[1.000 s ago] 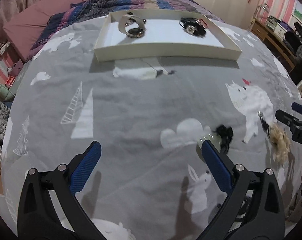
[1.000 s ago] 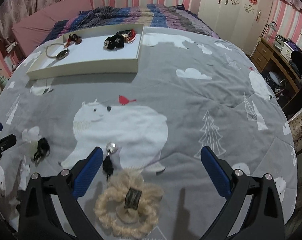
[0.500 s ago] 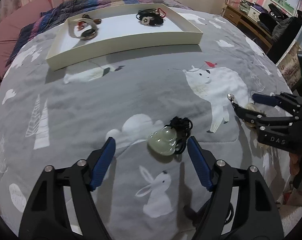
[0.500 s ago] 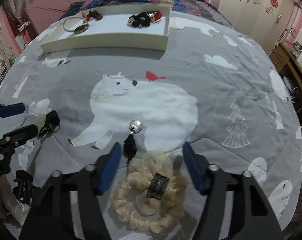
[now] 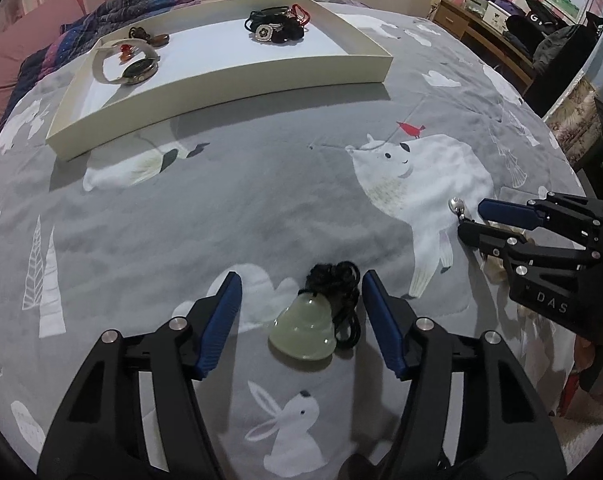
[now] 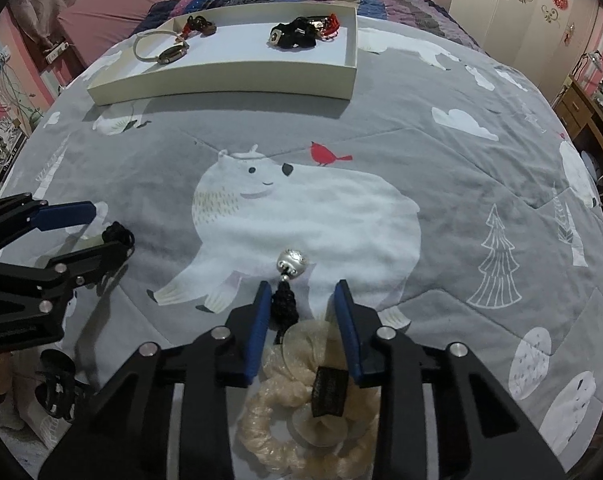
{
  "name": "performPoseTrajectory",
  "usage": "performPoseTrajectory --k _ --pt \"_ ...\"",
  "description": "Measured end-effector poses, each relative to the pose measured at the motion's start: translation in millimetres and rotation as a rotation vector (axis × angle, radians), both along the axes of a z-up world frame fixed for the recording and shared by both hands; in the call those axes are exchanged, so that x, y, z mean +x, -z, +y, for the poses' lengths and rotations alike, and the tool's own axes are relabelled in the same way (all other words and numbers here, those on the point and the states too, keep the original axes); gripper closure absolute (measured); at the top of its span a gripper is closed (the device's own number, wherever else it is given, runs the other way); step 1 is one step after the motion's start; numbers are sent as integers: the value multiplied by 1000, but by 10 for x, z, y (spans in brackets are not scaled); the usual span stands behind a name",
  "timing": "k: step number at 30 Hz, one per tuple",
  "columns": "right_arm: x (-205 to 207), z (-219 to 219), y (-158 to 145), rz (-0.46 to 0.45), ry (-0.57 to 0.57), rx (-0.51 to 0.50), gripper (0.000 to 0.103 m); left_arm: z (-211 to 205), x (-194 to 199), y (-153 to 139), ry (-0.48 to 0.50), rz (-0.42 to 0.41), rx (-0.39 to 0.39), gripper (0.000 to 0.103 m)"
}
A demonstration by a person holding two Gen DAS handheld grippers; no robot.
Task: Organize jewelry
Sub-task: 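Grasp the jade pendant with the left tool while the right tool grasps the black cord charm, then carry the jade pendant and black cord charm over the white tray with both tools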
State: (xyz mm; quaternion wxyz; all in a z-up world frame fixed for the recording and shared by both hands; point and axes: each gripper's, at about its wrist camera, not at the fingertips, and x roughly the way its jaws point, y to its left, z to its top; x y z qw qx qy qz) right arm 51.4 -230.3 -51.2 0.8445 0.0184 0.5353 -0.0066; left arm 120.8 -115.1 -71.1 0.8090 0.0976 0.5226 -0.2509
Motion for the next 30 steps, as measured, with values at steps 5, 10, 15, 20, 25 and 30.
performPoseTrajectory --k 5,10,15,20,25,30 --pt "-3 40 -4 -13 -23 2 88 19 9 -4 -2 -1 -3 69" --pt "5 32 -7 -22 -21 19 92 116 57 -3 -17 24 -39 80" --pt "7 12 -13 -33 -7 29 93 165 53 -22 -34 26 -45 82" --pt "25 -59 -84 -62 26 39 93 234 49 -62 -54 18 -50 82" --pt "76 -125 -158 -83 52 46 93 358 77 -118 -88 7 -60 82" --pt "139 -176 -261 -116 72 63 93 465 97 -201 -114 -12 -71 82"
